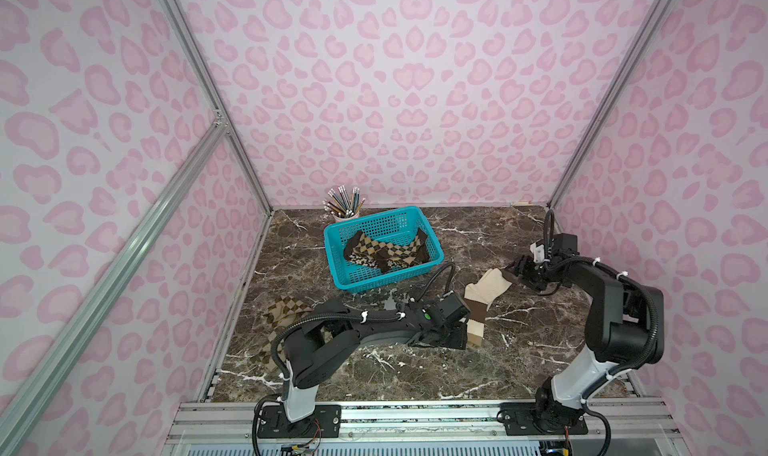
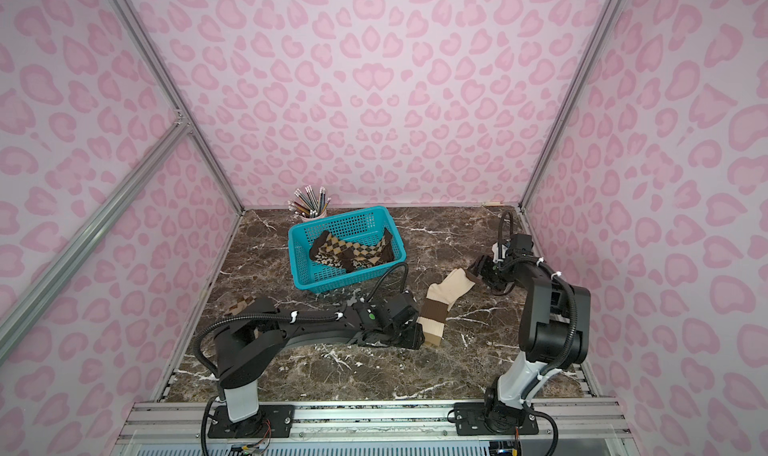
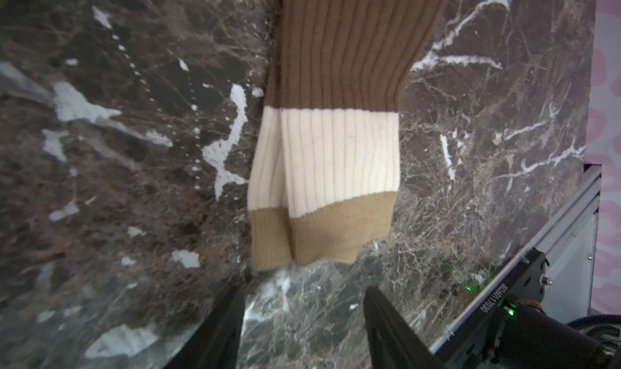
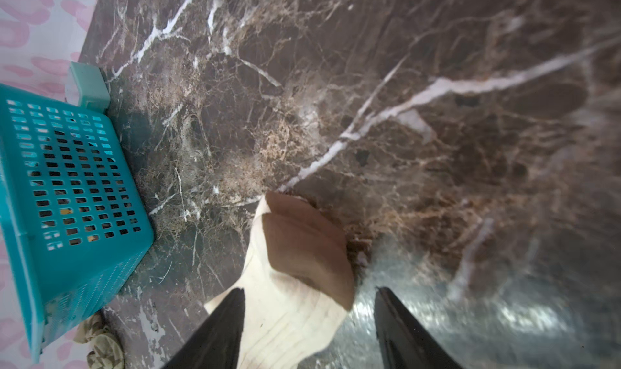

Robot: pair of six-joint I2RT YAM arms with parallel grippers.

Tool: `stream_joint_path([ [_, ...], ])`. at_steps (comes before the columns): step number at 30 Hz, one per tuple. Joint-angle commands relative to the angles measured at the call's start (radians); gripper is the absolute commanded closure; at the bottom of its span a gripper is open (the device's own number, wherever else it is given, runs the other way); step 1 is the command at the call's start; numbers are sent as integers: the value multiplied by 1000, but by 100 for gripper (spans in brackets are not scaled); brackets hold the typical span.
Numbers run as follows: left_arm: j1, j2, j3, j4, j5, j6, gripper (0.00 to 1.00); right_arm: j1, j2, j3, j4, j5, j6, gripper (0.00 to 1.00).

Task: Place the socks together as a pair
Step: Pick up a pair of socks from the center of the board.

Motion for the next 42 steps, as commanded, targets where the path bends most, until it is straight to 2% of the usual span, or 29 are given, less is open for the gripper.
stream_joint_path([
  [1, 1, 51, 48, -37, -31, -55, 40, 39, 44, 55, -41, 45, -53, 35],
  [6, 7, 92, 72, -104, -110, -96, 40, 109, 85, 109, -72, 179, -91, 37],
  [13, 38, 136, 68, -116, -139, -83, 42, 170, 102, 96, -96, 339, -138, 45],
  [18, 44, 195, 97, -112, -90, -28, 53, 210, 127, 101, -88, 394, -117, 59],
  [23, 23, 250, 109, -129, -30, 22, 67, 217, 131, 86, -67, 361, -69, 78],
  [30, 0, 242, 32, -119, 2, 39, 82, 216, 102, 38, -45, 327, -35, 85],
  [34, -8, 261, 51, -140, -1, 49, 96, 215, 85, 6, -35, 310, -19, 87],
  [37, -10, 236, 56, -151, -27, 50, 96, 213, 60, -15, -31, 294, -9, 91],
  [42, -9, 154, 84, -169, -60, 78, 96, 171, -28, -67, 4, 186, 35, 100],
])
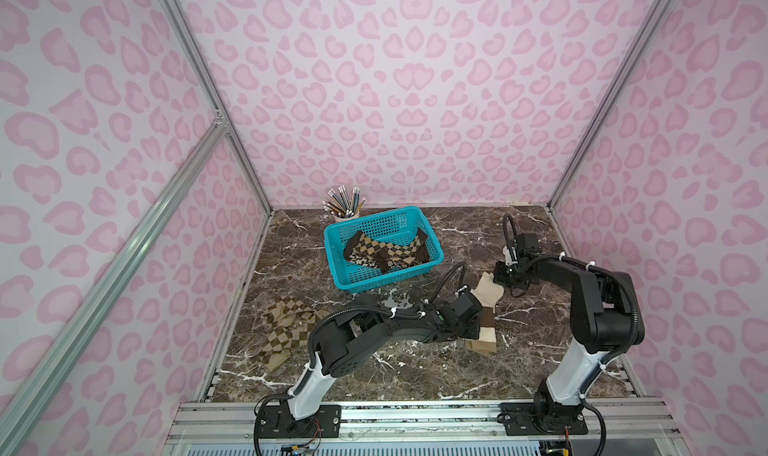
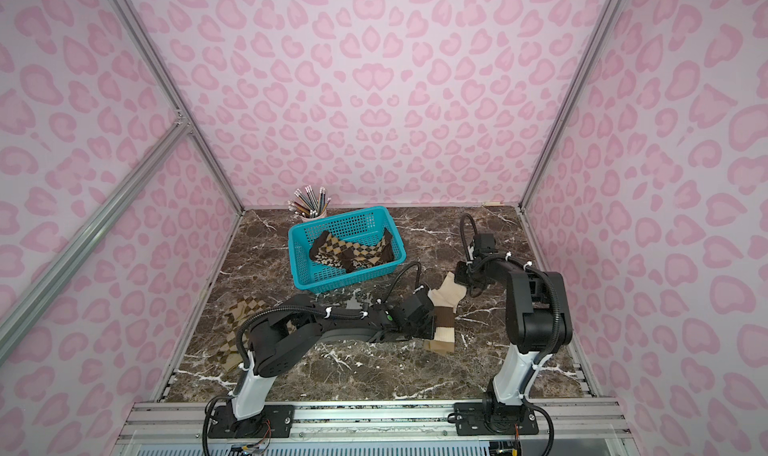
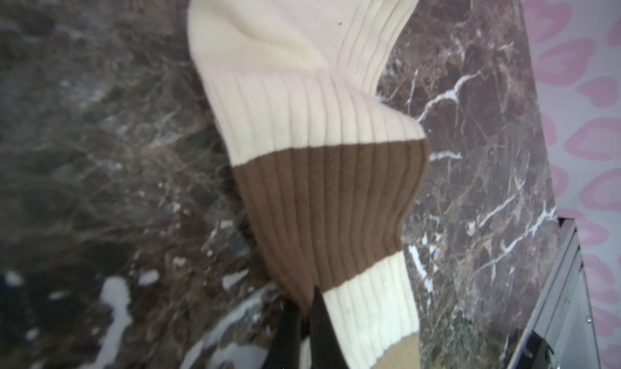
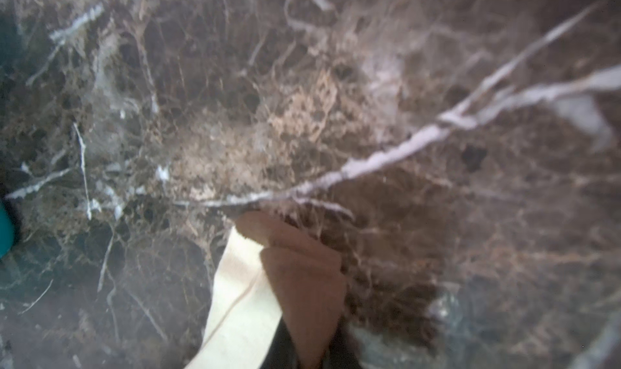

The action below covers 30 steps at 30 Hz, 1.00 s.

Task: Place the socks together as a pair
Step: Pick up a pair of socks from the center of the board.

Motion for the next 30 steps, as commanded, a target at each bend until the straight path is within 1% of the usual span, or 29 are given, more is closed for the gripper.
stream_joint_path([
  [1, -1, -24, -2, -350, -13, 27, 96, -29, -61, -31, -12, -98, 45, 100],
  [3, -1, -72, -4, -336, -16, 30, 96, -48, -116, -55, -3, -148, 57, 100],
  [8, 0, -170, 24, -378, -49, 63, 96, -63, -255, -99, -26, -226, 72, 100],
  [9, -1, -187, 55, -392, -54, 74, 96, -62, -287, -110, -29, -244, 79, 100],
  [11, 1, -217, 73, -420, -67, 90, 96, -63, -346, -132, -38, -276, 94, 100],
  [18, 21, -332, 100, -493, -92, 133, 96, -56, -553, -159, -88, -327, 166, 100],
  [21, 52, -378, 118, -544, -113, 159, 96, -6, -596, -140, -87, -322, 232, 100],
  [25, 133, -412, 178, -642, -169, 217, 96, 65, -644, -159, 45, -335, 423, 100],
  [28, 213, -416, 242, -711, -199, 260, 96, 143, -630, -141, 130, -330, 531, 100],
  [30, 267, -423, 271, -726, -204, 283, 96, 204, -589, -93, 131, -311, 548, 100],
])
